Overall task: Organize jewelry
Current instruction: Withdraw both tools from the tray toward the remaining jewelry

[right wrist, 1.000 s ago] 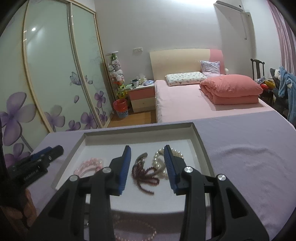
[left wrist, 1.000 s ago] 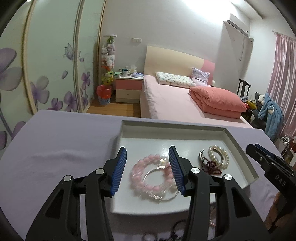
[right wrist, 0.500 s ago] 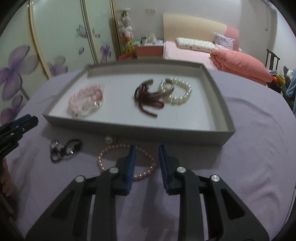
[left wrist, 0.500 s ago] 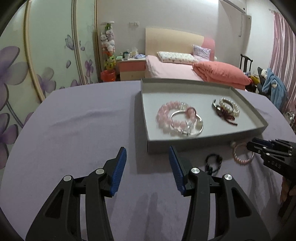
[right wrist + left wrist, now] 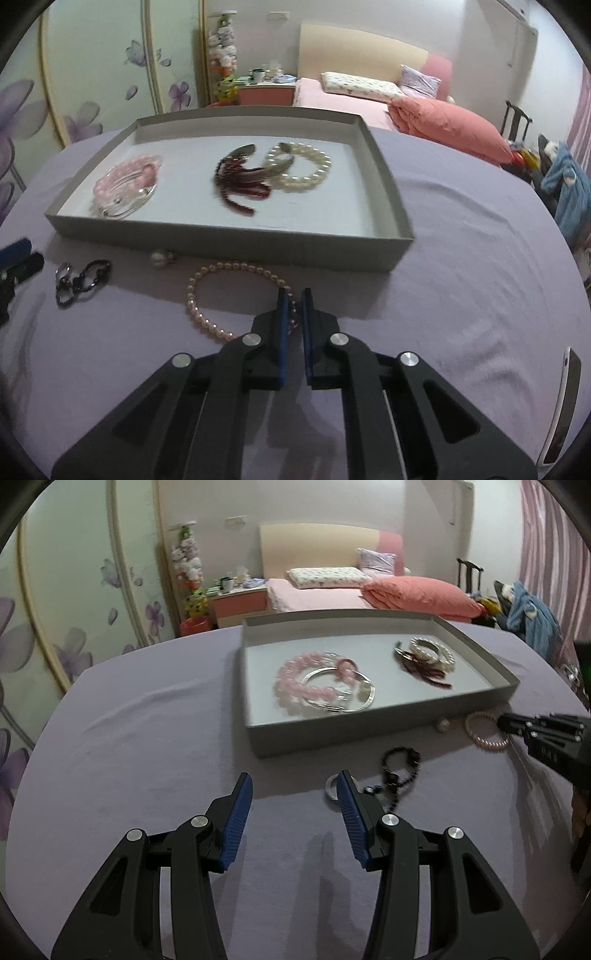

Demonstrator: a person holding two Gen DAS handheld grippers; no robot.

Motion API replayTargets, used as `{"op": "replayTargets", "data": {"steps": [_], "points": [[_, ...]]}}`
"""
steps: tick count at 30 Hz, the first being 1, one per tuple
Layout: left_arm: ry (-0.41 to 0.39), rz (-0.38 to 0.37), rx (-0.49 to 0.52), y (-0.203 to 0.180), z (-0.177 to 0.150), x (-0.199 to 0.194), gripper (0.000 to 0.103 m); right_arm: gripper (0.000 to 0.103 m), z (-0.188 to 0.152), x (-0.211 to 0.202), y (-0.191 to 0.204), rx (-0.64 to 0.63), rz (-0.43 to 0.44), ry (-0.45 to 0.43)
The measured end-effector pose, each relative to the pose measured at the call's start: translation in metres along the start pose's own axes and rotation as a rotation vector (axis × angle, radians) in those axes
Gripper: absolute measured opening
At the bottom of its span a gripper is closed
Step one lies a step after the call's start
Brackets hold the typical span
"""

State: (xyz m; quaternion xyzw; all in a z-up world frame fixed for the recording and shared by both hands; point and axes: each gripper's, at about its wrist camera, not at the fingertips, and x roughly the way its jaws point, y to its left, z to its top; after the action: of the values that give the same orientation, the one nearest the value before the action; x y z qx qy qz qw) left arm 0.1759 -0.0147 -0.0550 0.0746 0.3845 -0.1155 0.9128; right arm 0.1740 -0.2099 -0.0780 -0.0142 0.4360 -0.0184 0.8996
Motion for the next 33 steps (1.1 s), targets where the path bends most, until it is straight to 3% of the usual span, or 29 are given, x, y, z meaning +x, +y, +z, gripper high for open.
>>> {"op": "replayTargets", "data": {"steps": [22,30,33], "points": [[0.066,-0.005,0.092,-0.027,0.003,0.021,0.044,0.009,0.001,0.001,-0.005,0.003,0.011,0.001],[0.08,0.077,0.079,-0.017,0.001,0.025,0.039,0.009,0.001,0.001,-0.004,0.005,0.013,0.001],[0.083,0.066,0.053,-0.009,0.002,0.025,0.039,0.009,0.001,0.001,-0.004,0.005,0.014,0.001]]}}
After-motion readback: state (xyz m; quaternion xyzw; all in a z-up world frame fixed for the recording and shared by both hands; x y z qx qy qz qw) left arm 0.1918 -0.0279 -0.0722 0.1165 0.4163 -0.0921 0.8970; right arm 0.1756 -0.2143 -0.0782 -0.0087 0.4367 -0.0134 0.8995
